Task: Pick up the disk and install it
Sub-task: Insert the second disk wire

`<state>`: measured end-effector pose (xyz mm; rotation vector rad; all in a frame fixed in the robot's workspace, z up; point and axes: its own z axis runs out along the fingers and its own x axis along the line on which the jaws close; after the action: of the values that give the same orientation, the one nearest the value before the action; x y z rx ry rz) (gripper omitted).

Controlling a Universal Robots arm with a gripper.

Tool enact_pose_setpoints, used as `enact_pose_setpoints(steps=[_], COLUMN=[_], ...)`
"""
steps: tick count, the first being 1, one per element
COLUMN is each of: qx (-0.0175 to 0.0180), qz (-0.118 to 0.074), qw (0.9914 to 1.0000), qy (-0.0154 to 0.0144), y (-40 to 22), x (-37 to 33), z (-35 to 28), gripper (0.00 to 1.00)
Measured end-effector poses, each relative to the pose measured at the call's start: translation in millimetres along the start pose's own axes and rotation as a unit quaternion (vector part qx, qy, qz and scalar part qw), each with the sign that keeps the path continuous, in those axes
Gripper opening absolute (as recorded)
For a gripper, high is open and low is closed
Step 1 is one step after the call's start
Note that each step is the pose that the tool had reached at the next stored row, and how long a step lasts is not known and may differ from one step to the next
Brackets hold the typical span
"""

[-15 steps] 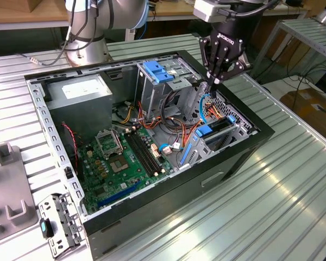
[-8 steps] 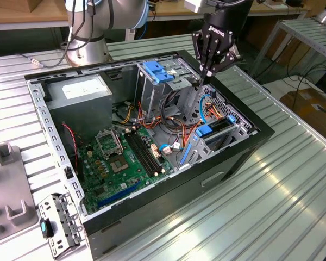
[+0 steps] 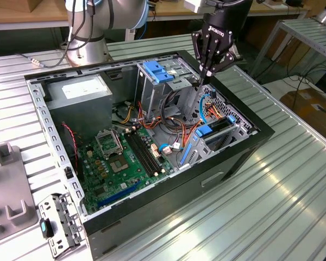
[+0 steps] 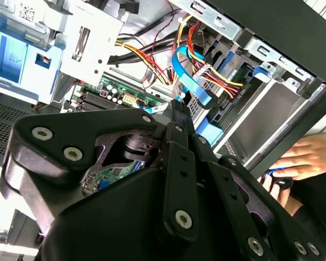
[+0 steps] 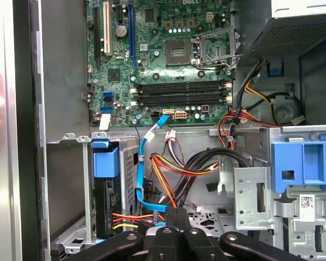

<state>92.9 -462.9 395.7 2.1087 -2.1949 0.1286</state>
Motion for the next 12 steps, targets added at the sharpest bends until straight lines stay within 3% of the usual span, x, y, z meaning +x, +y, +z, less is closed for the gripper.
enact_pose_setpoints(steps=[5,7,8,9,10,11,12], qx=[0.0,0.0,0.0001,0.0006,0.0009,0.0014,0.0016], qz=[0.0,0.0,0.0,0.0,0.001,0.001,0.001], qw=[1.0,0.99999,0.99992,0.9997,0.99946,0.999,0.99868], qy=[0.0,0.0033,0.0123,0.0246,0.033,0.0447,0.0514], y=[0.0,-0.3,-1.3,-1.5,-1.8,-2.4,-3.7], x=[-0.1,-0.9,-1.6,-1.6,-1.6,-1.8,-2.6], z=[0.0,-0.2,-0.2,-0.2,-0.2,-0.2,0.0], gripper=[0.11,0.11,0.11,0.11,0.11,0.11,0.11])
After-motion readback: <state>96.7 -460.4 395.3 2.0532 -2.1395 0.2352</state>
